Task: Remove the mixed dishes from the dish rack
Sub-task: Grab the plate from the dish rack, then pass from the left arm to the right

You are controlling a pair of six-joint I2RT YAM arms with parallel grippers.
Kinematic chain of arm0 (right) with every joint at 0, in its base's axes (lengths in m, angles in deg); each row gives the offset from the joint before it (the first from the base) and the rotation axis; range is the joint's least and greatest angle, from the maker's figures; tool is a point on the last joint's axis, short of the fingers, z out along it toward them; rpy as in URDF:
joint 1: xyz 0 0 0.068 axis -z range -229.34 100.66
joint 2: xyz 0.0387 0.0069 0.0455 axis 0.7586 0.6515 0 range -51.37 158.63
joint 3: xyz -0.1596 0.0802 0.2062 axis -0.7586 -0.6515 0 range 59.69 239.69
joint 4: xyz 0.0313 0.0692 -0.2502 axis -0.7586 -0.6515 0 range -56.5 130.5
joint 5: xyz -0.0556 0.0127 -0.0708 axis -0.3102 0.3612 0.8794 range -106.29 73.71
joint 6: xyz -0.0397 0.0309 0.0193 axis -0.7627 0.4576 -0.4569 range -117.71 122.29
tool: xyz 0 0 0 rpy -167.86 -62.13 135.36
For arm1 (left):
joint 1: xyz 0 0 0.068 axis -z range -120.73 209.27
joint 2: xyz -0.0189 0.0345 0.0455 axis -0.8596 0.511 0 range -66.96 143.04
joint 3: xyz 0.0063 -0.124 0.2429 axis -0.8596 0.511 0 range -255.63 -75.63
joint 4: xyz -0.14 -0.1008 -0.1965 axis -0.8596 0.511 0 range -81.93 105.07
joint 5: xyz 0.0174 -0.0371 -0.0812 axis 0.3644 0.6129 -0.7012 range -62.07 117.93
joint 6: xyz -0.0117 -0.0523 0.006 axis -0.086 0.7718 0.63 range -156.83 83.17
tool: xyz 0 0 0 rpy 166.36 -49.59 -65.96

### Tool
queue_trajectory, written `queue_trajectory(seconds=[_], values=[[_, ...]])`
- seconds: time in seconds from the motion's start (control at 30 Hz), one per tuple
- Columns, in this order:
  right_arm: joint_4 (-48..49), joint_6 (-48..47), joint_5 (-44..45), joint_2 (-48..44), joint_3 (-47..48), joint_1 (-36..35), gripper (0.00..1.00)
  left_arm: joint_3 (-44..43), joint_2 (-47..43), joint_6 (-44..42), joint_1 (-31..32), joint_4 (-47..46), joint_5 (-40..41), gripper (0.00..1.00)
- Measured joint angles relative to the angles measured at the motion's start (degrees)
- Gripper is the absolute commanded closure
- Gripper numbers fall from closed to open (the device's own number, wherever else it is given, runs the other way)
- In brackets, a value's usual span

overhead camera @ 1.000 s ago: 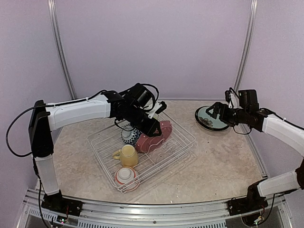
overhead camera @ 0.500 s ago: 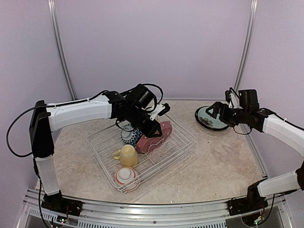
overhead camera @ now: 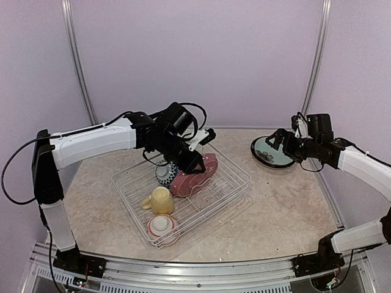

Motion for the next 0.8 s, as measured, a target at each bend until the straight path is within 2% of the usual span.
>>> queue_trajectory(seconds=[0.27, 0.5, 0.8], values=[[0.0, 1.6, 0.0, 0.2, 0.7, -0.4, 0.00, 0.0, -4.6, 2.2, 0.1, 1.7, -0.7, 1.00], [0.4, 2.8, -0.1, 2.2, 1.4, -4.2, 0.00, 0.0, -8.3, 3.4, 0.5, 1.5, -0.3, 1.00], [2.5, 3.7, -0.3, 4.9, 2.6, -8.0, 0.00, -3.9, -9.6, 0.4, 6.8, 1.9, 6.6, 1.00]])
